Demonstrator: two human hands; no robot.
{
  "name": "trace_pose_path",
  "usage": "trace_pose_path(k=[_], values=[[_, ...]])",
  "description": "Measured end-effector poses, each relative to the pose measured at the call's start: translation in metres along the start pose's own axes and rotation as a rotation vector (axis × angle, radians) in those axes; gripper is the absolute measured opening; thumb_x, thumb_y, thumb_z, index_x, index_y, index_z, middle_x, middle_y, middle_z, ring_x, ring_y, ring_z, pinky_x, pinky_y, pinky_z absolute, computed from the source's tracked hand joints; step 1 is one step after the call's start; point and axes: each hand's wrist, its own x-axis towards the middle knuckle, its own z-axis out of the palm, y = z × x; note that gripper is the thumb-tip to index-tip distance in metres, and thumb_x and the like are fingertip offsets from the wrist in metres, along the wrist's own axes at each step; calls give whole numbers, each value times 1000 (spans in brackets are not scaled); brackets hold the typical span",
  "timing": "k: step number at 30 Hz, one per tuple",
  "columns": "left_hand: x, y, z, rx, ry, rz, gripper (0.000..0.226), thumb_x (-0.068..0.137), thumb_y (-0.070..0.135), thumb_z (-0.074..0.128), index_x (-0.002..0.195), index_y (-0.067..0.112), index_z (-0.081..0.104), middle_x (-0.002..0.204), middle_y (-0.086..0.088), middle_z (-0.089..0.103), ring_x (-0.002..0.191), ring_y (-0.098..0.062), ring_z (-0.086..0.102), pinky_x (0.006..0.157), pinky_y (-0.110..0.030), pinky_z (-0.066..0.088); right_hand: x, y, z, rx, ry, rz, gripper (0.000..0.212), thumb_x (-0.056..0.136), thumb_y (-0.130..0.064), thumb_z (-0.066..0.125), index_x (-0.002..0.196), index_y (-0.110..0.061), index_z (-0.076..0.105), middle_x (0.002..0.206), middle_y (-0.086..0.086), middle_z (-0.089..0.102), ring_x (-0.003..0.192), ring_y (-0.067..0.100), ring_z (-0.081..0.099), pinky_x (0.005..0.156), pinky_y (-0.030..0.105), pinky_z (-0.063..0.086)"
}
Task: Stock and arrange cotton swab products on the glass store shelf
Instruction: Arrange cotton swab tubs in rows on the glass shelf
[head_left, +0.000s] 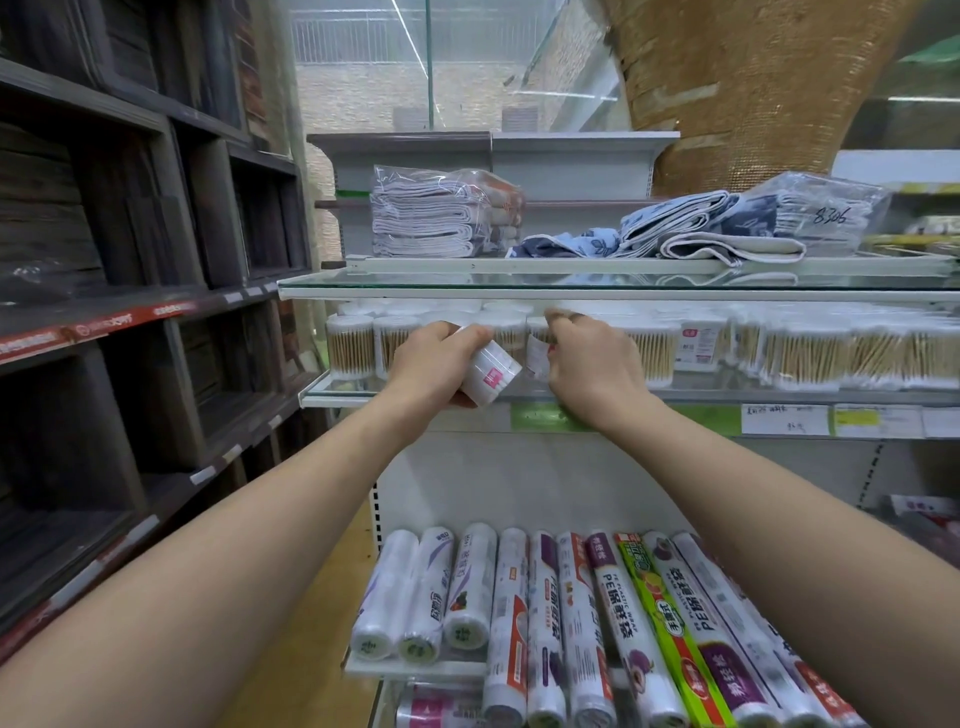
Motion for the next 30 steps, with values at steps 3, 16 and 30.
trace_pose_path(k=[3, 16, 30], values=[[1, 1, 5, 8, -12, 6, 23, 93, 34, 65, 97, 12, 67, 94, -12, 71, 73, -22, 68, 45, -22, 51, -14, 11, 4, 78, 175, -22, 24, 88, -14, 58, 108, -11, 70, 98, 10, 69, 80, 39, 65, 59, 37, 47], [5, 8, 57, -15, -76, 28, 31, 80, 45, 74, 91, 17, 70, 89, -13, 75, 81, -35, 74, 68, -51, 64, -36, 84, -13, 286, 267, 452, 30, 81, -14, 63, 112, -15, 66, 114, 9, 58, 107, 29, 53, 79, 30, 35], [-21, 25, 143, 17, -174, 53, 24, 90, 40, 70, 98, 18, 72, 94, -8, 73, 85, -26, 71, 58, -33, 60, -68, 162, -50, 302, 174, 491, 31, 84, -16, 64, 115, -14, 66, 112, 7, 65, 104, 26, 58, 88, 34, 45]])
